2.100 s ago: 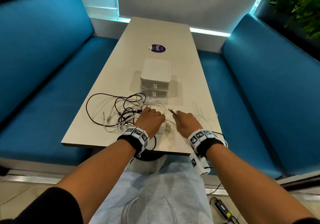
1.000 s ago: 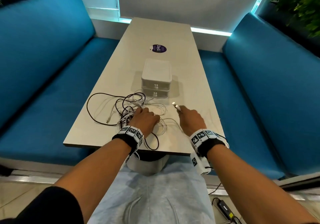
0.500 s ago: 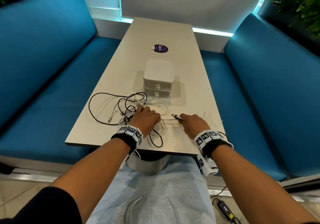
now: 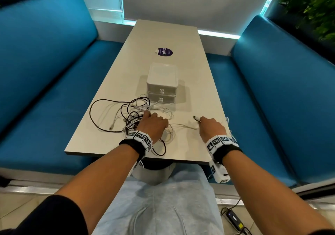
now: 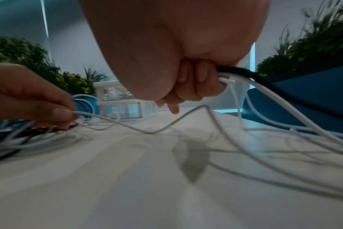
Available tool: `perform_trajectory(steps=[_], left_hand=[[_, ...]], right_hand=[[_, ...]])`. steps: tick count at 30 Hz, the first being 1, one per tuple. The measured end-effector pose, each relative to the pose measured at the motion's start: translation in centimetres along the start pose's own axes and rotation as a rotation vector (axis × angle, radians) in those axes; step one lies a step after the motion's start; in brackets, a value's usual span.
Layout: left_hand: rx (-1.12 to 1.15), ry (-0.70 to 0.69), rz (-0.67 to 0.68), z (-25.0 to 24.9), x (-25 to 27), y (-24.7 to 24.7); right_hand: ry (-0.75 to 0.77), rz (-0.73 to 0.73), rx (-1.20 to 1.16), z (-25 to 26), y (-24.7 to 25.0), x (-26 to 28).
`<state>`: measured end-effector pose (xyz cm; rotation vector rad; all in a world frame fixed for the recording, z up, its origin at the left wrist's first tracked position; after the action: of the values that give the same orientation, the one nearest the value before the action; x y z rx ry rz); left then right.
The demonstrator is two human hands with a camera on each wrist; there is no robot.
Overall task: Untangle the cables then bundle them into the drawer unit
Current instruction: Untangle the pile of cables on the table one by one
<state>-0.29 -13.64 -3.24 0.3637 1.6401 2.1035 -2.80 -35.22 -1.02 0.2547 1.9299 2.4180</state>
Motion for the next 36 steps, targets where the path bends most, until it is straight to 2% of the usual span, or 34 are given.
perform_trajectory(steps=[3, 5, 9, 16, 19, 22, 26, 29, 32, 36], left_hand=[[-0.006, 0.003, -0.03, -0.5, -0.1, 0.3], [0.004, 0.008, -0.045, -0.7, -0.1, 0.7], [0.011, -0.002, -0.051, -0.4, 0.1, 1.1], [-0.021, -0.047, -0.041, -0.1, 0.3, 0.7], [-0.015, -0.022, -0.035, 0.2, 0.4, 0.4], [-0.017, 0.018, -0.007, 2.0, 0.8, -0.1], [0.033, 0.03, -0.056, 3.7, 0.9, 0.1], [0.069, 0.026, -0.108, 3.5, 0.6, 0.9], [0.138, 0.048, -0.124, 3.5, 0.4, 1.3], [0.205, 0.049, -0.128, 3.7, 0.7, 1.4]], right_hand=[[0.124, -0.034, -0.101, 3.3, -1.0, 0.4], [0.199, 0.015, -0.201, 5.1, -2.1, 0.6], [0.223, 0.054, -0.291, 5.4, -2.9, 0.4], [0.281, 0.017, -0.1, 4.8, -2.3, 0.7], [0.215, 0.026, -0.081, 3.6, -1.7, 0.5], [0.049, 0.034, -0.115, 0.1, -0.9, 0.2], [-0.164, 0.023, -0.095, -5.0, 0.2, 0.5], [-0.305, -0.021, -0.131, -6.5, 0.7, 0.6], [-0.303, -0.108, -0.213, -5.9, 0.9, 0.4], [-0.197, -0.164, -0.298, -3.4, 0.4, 0.4]])
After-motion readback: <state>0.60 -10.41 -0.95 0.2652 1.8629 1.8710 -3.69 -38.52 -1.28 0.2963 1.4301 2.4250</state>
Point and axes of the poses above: each hand's wrist, its own x-axis away from the middle knuckle, its own y-axis out of the back of the hand, z = x × y, the point moved 4 cm from there along -x, towards the middle knuckle, and after that the axes turned 12 degrees about -x, right-handed, at the moved point
